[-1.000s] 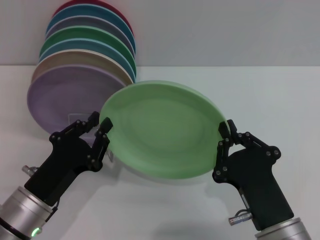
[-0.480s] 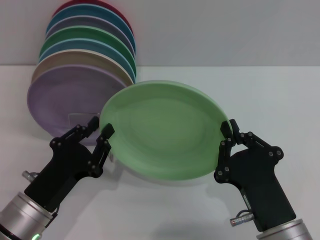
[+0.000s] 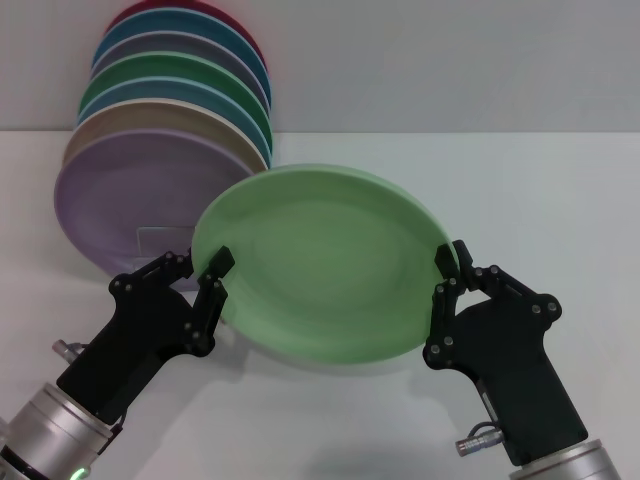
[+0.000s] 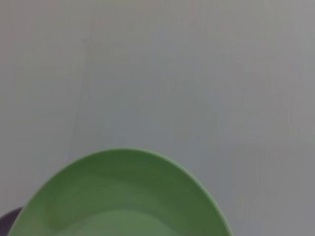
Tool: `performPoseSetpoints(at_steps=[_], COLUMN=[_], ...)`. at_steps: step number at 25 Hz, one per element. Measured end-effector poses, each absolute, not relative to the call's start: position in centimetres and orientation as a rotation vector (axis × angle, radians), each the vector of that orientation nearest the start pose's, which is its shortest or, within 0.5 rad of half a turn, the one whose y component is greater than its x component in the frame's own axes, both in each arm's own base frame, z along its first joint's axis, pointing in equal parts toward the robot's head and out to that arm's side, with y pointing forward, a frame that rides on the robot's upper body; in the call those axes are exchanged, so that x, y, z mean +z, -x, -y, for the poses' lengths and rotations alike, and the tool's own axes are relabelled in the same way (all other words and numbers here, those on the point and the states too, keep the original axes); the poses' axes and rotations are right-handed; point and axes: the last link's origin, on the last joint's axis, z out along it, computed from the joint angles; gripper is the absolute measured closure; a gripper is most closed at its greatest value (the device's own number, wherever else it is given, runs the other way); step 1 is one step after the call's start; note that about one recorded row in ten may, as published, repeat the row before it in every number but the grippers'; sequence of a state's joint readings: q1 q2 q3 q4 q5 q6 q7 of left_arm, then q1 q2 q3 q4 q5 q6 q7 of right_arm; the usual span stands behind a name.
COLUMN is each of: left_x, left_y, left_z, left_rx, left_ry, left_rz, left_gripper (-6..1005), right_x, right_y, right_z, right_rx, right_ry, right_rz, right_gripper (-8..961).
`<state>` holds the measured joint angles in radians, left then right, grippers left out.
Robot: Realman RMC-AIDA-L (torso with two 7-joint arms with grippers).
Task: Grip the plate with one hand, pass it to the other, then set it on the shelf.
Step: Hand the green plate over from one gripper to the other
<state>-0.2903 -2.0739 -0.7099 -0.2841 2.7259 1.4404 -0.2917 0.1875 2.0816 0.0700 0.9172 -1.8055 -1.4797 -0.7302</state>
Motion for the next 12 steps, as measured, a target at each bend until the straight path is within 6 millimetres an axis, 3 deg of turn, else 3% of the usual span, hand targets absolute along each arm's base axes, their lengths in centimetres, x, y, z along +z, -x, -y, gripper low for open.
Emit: performPoseSetpoints(at_steps=[12], left_x=[-6.35], left_y=[27.11], left_z=[-25.67], left_rx=[-1.080], left_ry=[2.005], left_rz=[0.368], left_gripper=[921], right_x=[-10.15], right_y=[-19.46], right_z=[-19.23], right_rx=[0.805], right_ry=[1.677], right_rz=[-0.268], right_gripper=[927])
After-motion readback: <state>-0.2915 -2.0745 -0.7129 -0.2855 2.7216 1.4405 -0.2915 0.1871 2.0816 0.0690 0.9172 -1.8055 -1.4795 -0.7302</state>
